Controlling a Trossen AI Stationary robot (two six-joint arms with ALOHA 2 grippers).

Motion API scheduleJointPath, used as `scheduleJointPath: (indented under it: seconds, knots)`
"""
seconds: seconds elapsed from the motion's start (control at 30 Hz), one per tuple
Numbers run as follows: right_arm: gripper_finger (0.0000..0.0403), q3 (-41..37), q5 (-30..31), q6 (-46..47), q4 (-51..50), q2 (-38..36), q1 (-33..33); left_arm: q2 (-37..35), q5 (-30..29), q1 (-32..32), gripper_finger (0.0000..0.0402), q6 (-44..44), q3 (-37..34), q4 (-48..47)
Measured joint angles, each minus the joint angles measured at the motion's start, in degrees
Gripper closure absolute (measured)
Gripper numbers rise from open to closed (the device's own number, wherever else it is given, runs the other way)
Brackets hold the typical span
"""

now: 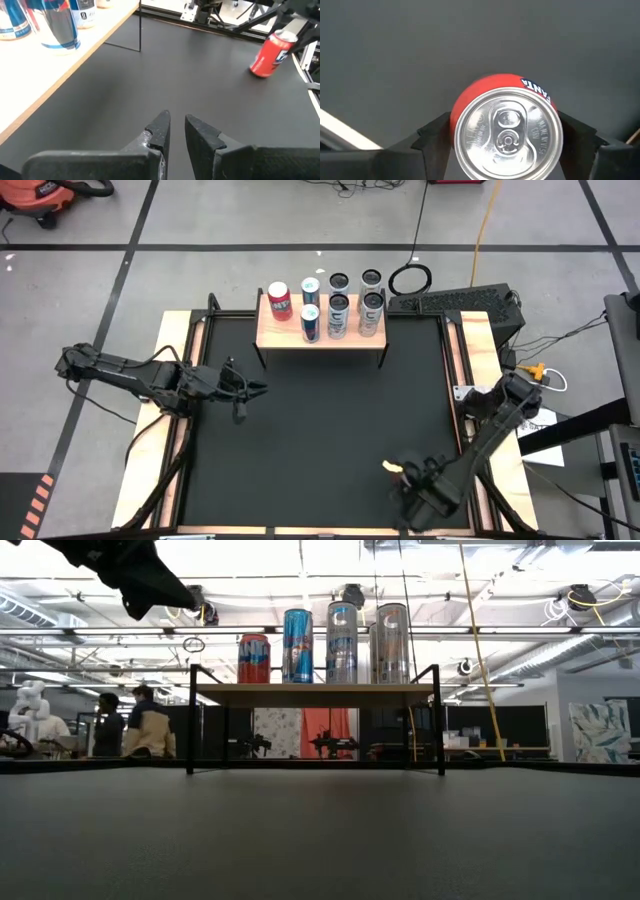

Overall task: Place canned beverage on shelf
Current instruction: Put the red soda can on the shelf aligned with the other red soda can

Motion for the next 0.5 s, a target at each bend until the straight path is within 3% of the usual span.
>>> scheduleJointPath:
  seconds: [0.1, 0.27, 0.5]
  knots:
    - [0.0145, -0.07, 0.26, -7.71, 0.24, -0.74, -4.41, 0.01, -0.17, 0.01, 0.0341, 0.02, 0.0, 0.02]
    - [0.0146, -0.07, 5.77, -22.23, 3.52, -3.91, -11.84, 0.02, -0.17, 0.01, 0.0341, 0.44, 0.0, -0.03]
    - [0.0146, -0.02, 5.87, -39.41, 8.15, -5.99, -21.62, 0.02, -0.17, 0.01, 0.0341, 0.39, 0.0, -0.07]
